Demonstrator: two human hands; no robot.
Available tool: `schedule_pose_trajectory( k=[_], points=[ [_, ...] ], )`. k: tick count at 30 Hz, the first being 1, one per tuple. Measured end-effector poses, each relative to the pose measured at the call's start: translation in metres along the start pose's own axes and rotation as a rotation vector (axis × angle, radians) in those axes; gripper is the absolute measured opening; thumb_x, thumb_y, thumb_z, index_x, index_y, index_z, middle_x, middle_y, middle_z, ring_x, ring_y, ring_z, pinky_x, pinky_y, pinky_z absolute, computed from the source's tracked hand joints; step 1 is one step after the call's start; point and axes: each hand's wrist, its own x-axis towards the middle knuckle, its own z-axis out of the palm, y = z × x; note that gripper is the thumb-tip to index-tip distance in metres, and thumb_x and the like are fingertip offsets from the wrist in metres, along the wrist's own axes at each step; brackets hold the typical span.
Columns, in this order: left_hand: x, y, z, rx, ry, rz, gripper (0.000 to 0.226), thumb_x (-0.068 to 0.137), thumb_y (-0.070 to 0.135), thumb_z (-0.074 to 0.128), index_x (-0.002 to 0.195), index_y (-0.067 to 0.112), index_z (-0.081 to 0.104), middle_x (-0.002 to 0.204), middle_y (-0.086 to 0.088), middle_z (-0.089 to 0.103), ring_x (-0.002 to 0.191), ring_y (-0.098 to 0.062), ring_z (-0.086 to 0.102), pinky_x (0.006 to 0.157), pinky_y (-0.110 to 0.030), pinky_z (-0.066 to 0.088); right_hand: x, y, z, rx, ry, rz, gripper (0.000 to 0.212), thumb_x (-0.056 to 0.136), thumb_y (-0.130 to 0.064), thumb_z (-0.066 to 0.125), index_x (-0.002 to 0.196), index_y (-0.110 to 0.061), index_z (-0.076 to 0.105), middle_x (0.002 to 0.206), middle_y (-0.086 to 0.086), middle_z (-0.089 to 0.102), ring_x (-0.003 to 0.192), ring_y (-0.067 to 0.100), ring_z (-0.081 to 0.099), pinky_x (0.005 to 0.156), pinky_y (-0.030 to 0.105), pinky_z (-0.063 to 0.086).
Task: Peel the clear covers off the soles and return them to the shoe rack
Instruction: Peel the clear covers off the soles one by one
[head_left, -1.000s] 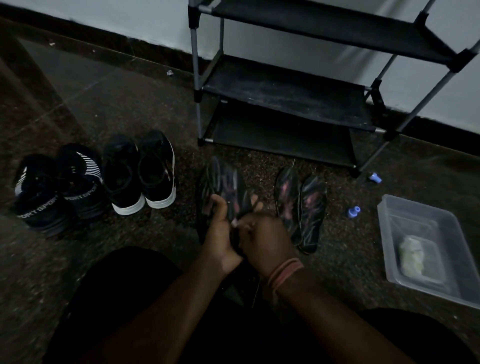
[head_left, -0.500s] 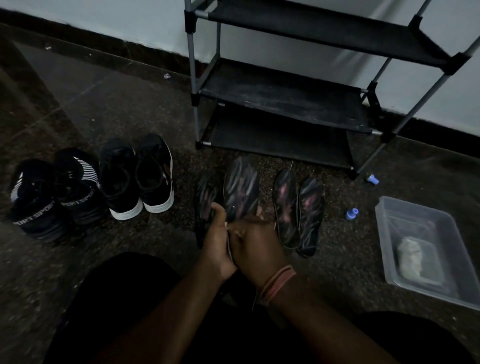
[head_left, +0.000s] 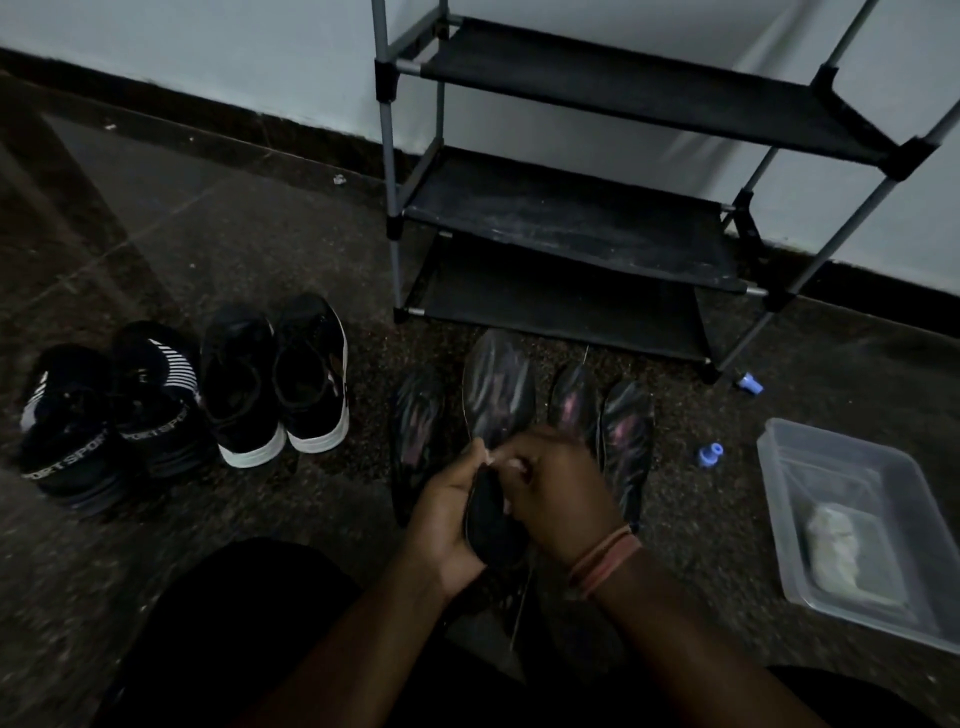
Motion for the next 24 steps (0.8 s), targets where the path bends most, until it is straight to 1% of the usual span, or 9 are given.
schedule_pose_trajectory(
  k=[2,5,7,11,14,16,20,22,24],
  points=[
    [-0.003,0.01,0.0,-0.061,-0.059,0.04,0.048,0.098,0.027,0.039,0.126,-0.003,0.064,0.113,-0.025,0.07,0.102,-0.035,0.071,0.098,-0.042,0.053,-0.007,-0.011,-0.006,0.063,-0.042,-0.09,0.014,0.086,-0.012,0.066,0.089,-0.023,0.074,0.089,-0.006,0.063,0.08,0.006,0.062,0.074,0.021,0.05],
    [-0.005,0.018,0.0,-0.045,-0.17,0.103,0.071,0.085,0.025,0.034,0.149,-0.002,0.045,0.145,-0.024,0.052,0.129,-0.035,0.054,0.12,-0.043,0.031,-0.002,0.003,-0.007,0.142,0.052,-0.026,0.013,0.086,-0.011,0.069,0.09,-0.022,0.075,0.094,-0.007,0.066,0.087,0.0,0.062,0.08,0.014,0.048],
    [-0.001,0.018,-0.001,-0.04,-0.186,0.095,0.074,0.085,0.024,0.031,0.153,-0.002,0.037,0.157,-0.023,0.039,0.144,-0.036,0.04,0.124,-0.046,0.024,0.004,0.008,-0.008,0.35,0.065,0.144,0.01,0.086,-0.005,0.07,0.084,-0.012,0.075,0.086,0.001,0.071,0.077,-0.002,0.065,0.073,0.017,0.052],
    [0.006,0.015,0.003,-0.055,-0.07,0.139,0.054,0.085,0.018,0.041,0.132,0.005,0.064,0.122,-0.017,0.069,0.102,-0.033,0.07,0.096,-0.046,0.051,0.007,0.006,-0.004,0.664,0.039,0.366,0.01,0.09,0.002,0.064,0.087,0.01,0.066,0.07,0.014,0.066,0.054,0.005,0.059,0.05,0.014,0.048],
    [0.01,0.014,0.008,-0.012,0.061,0.191,0.032,0.095,0.03,0.054,0.105,0.007,0.074,0.099,-0.01,0.073,0.088,-0.027,0.074,0.084,-0.039,0.06,0.01,0.009,-0.009,0.737,0.106,0.337,0.01,0.092,0.003,0.062,0.097,-0.001,0.07,0.082,0.007,0.074,0.071,0.017,0.07,0.063,0.026,0.058],
    [0.016,0.014,0.008,0.0,0.058,0.206,0.061,0.101,0.06,0.043,0.096,0.013,0.082,0.099,-0.01,0.076,0.091,-0.026,0.075,0.085,-0.041,0.057,0.011,0.008,-0.008,0.803,0.081,0.388,0.015,0.09,0.004,0.062,0.098,-0.003,0.073,0.091,0.004,0.076,0.087,0.018,0.072,0.076,0.028,0.059],
    [0.022,0.019,0.005,-0.028,0.04,0.167,0.1,0.082,0.09,0.027,0.102,0.008,0.081,0.106,-0.016,0.076,0.097,-0.031,0.074,0.088,-0.045,0.054,0.002,0.0,0.007,0.512,-0.021,0.251,0.017,0.088,-0.002,0.065,0.094,-0.011,0.077,0.105,-0.005,0.072,0.102,-0.001,0.064,0.092,0.014,0.049],
    [0.025,0.019,0.003,-0.045,0.036,0.14,0.107,0.078,0.094,0.026,0.105,0.006,0.08,0.109,-0.015,0.075,0.099,-0.03,0.074,0.087,-0.042,0.055,-0.002,-0.004,0.015,0.351,-0.055,0.117,0.017,0.09,-0.006,0.063,0.096,-0.013,0.077,0.111,-0.009,0.067,0.106,-0.008,0.059,0.093,0.006,0.042],
    [0.028,0.019,0.0,-0.054,0.062,0.155,0.102,0.081,0.092,0.027,0.102,0.008,0.082,0.109,-0.012,0.076,0.097,-0.026,0.073,0.084,-0.038,0.057,-0.005,-0.004,0.023,0.277,-0.117,0.033,0.021,0.09,-0.007,0.061,0.098,-0.017,0.078,0.112,-0.01,0.07,0.107,-0.007,0.06,0.096,0.012,0.044]
  ],
)
